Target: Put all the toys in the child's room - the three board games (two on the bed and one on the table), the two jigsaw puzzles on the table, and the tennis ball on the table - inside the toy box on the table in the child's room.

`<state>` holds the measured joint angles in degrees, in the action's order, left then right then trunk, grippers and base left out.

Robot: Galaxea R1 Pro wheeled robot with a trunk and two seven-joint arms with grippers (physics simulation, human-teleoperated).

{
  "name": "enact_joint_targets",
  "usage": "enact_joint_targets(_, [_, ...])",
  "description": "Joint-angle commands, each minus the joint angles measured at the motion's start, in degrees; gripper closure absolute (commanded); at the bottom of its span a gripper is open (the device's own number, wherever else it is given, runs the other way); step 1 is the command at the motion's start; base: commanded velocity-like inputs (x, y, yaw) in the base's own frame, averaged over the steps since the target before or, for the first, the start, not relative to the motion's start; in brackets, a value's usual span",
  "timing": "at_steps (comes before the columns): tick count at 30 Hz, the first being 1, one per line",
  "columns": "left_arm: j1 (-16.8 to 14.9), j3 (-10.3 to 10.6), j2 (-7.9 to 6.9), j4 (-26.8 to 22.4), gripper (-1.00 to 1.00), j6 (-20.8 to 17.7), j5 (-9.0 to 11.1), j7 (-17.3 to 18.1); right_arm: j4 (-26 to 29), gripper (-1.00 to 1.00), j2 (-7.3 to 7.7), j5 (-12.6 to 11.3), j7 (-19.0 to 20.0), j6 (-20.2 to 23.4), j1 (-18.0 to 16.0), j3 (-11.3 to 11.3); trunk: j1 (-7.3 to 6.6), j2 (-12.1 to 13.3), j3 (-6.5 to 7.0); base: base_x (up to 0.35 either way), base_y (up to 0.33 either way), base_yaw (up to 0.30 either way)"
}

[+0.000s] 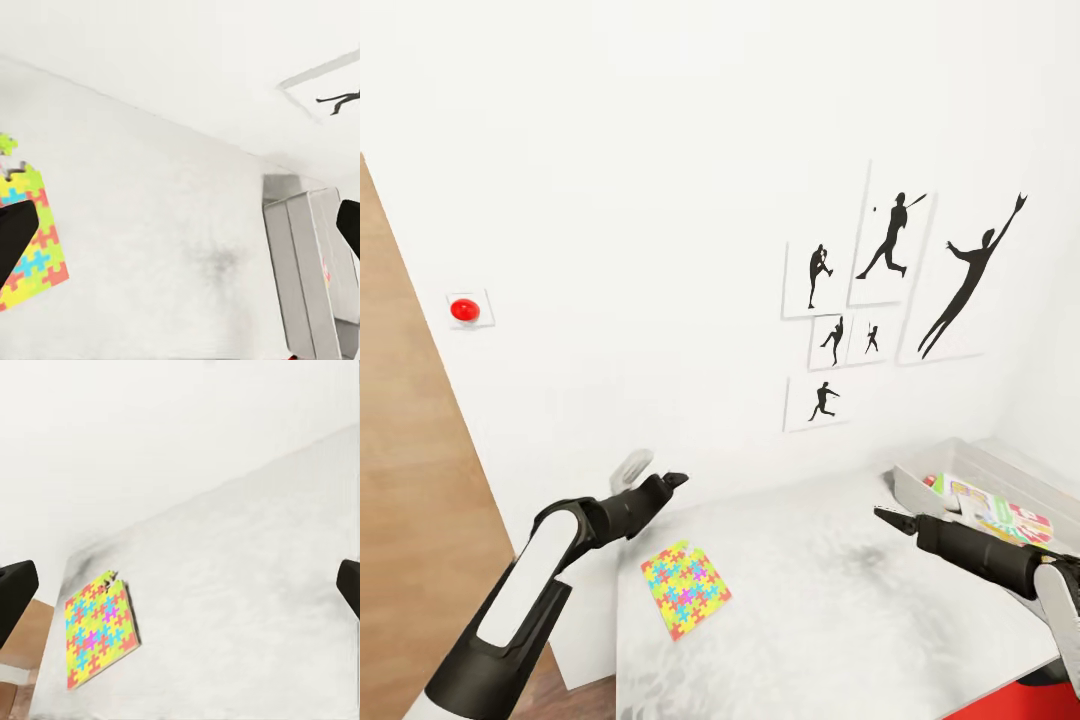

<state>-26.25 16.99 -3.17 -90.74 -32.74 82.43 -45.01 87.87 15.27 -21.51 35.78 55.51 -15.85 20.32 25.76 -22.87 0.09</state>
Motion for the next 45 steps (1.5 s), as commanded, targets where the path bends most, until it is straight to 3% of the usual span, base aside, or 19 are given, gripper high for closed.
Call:
enact_joint_targets(1, [0.9, -0.4, -0.31, -0.1, -1.00, 0.1, 0.2, -0.5, -1.1, -1.00, 0.16, 0.4, 0.2, 0.9, -0.5, 0.0, 0.02, 0.0, -0.02, 0.000, 0.000, 0.000])
enact_joint_targets(4, [3.8, -3.1, -1.62, -0.4, -1.00, 0.2, -0.3, -0.2, -5.4, -1.00, 0.63, 1.3, 0.1, 2.1, -3.1, -0.7, 0.02, 0.0, -0.02, 0.000, 0.000, 0.000])
enact_joint_targets(5, [3.8, -3.1, -1.62, -0.4, -1.00, 0.2, -0.3, -0.2, -5.4, -1.00, 0.63, 1.3, 0.1, 2.1, -3.1, -0.7, 0.02, 0.0, -0.02, 0.000, 0.000, 0.000])
enact_joint_targets(6, [6.6, -6.3, -2.79, -0.6, -1.00, 0.2, -0.6, 1.9, -9.7, -1.00, 0.95, 2.2, 0.1, 2.8, -6.2, -2.5, 0.02, 0.0, -0.02, 0.000, 0.000, 0.000])
enact_joint_targets(9, [9.3, -9.1, -3.86, -0.7, -1.00, 0.2, -0.8, 5.3, -13.6, -1.00, 1.10, 3.0, 0.1, 3.3, -8.3, -4.9, 0.02, 0.0, -0.02, 0.000, 0.000, 0.000])
enact_joint_targets(13, [10.7, -10.9, -4.51, -0.7, -1.00, 0.2, -1.1, 7.4, -15.5, -1.00, 1.10, 3.5, 0.0, 3.5, -9.1, -6.8, 0.02, 0.0, -0.02, 0.000, 0.000, 0.000])
enact_joint_targets(16, [12.3, -13.4, -5.19, -0.8, -1.00, 0.2, -1.4, 9.7, -17.5, -1.00, 0.97, 3.9, 0.0, 3.7, -10.4, -10.4, 0.02, 0.0, -0.02, 0.000, 0.000, 0.000])
enact_joint_targets(17, [12.3, -13.4, -5.19, -0.8, -1.00, 0.2, -1.4, 9.7, -17.5, -1.00, 0.97, 3.9, 0.0, 3.7, -10.4, -10.4, 0.02, 0.0, -0.02, 0.000, 0.000, 0.000])
enact_joint_targets(20, [14.0, -16.1, -5.75, -0.8, -1.00, 0.2, -1.6, 11.0, -19.4, -1.00, 0.76, 4.1, -0.1, 3.8, -12.2, -14.7, 0.02, 0.0, -0.02, 0.000, 0.000, 0.000])
enact_joint_targets(21, [14.0, -16.1, -5.75, -0.8, -1.00, 0.2, -1.6, 11.0, -19.4, -1.00, 0.76, 4.1, -0.1, 3.8, -12.2, -14.7, 0.02, 0.0, -0.02, 0.000, 0.000, 0.000])
enact_joint_targets(26, [15.8, -19.9, -6.25, -0.8, -1.00, 0.1, -1.6, 12.4, -22.3, -1.00, 0.28, 4.4, -0.2, 3.7, -14.7, -19.8, 0.02, 0.0, -0.02, 0.000, 0.000, 0.000])
enact_joint_targets(32, [16.5, -21.2, -6.40, -0.5, -1.00, 0.1, -1.8, 12.9, -25.5, -1.00, -0.23, 4.5, -0.3, 3.7, -16.7, -21.8, 0.02, 0.0, -0.02, 0.000, 0.000, 0.084])
enact_joint_targets(38, [17.1, -22.0, -6.57, 0.7, -1.00, 0.1, -1.8, 13.1, -32.8, -1.00, -2.00, 4.7, -0.2, 3.4, -20.5, -23.4, 0.02, 0.0, 0.03, 0.000, 0.000, 0.210])
enact_joint_targets(45, [16.7, -23.8, -7.11, 10.1, -1.00, -0.1, -1.8, 16.5, -45.4, -1.00, -3.20, 4.6, 0.0, -0.1, -26.5, -24.1, 0.02, 0.0, 0.08, 0.000, 0.000, 0.274])
